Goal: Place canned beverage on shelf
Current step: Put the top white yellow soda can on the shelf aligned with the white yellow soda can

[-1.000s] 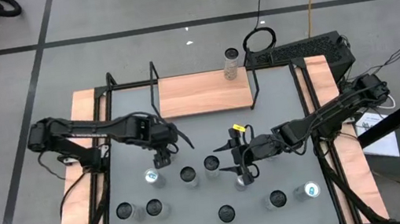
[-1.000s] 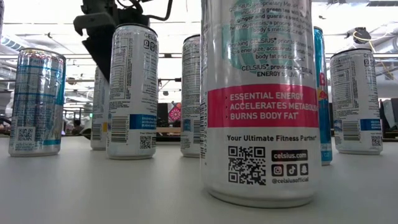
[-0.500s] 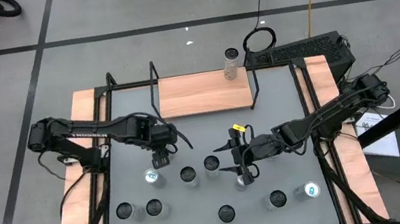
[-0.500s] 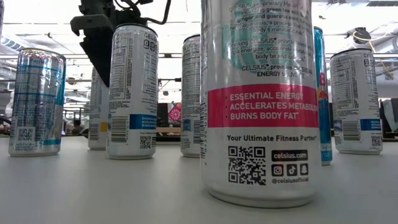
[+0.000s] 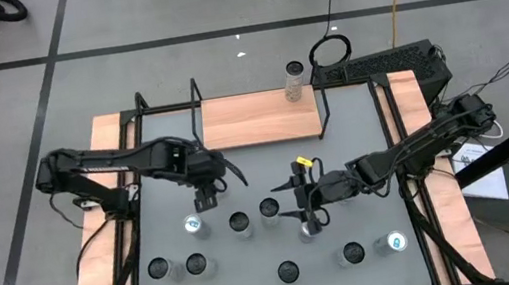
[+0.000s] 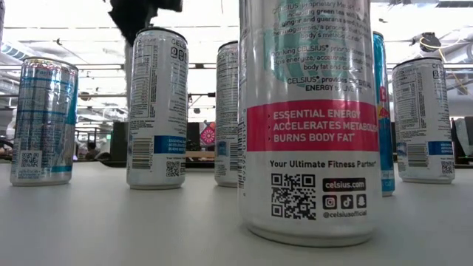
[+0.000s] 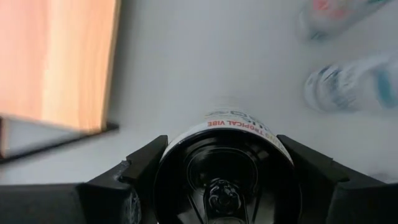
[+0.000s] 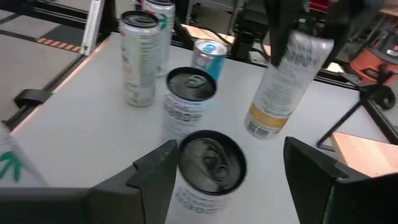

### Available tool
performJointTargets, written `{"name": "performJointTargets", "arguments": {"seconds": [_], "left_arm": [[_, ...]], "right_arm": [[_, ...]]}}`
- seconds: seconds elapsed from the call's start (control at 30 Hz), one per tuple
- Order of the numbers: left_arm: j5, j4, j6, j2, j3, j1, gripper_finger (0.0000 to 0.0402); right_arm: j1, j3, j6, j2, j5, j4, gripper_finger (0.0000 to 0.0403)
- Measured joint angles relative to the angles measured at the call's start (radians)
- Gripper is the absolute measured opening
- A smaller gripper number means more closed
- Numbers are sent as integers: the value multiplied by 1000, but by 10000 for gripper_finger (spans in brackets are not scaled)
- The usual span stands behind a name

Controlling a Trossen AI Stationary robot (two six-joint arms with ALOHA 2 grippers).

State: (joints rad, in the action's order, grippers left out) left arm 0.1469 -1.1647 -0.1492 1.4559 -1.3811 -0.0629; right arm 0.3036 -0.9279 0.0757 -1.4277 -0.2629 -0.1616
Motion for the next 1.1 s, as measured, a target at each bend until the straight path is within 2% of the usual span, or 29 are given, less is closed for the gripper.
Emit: {"name": "performJointTargets", "arguments": {"seconds": [0.37, 0.67, 0.8, 0.93, 1.1], "left_arm": [[86, -8, 279, -1, -184, -88, 247], [98, 11, 742, -1, -206, -152, 247], [100, 53, 859, -1, -206, -167, 247], [101, 80, 991, -1, -206, -183, 247], [95, 127, 1149, -1, -206, -195, 247]], "right_arm": [[-40, 0, -15, -6, -2, -31, 228], [-100, 0, -104, -7, 2, -44, 228], [-122, 0, -119, -12, 7, -51, 229], [-165, 0, -123, -12, 118, -65, 237], [-215, 0, -127, -12, 244, -126, 279]]}}
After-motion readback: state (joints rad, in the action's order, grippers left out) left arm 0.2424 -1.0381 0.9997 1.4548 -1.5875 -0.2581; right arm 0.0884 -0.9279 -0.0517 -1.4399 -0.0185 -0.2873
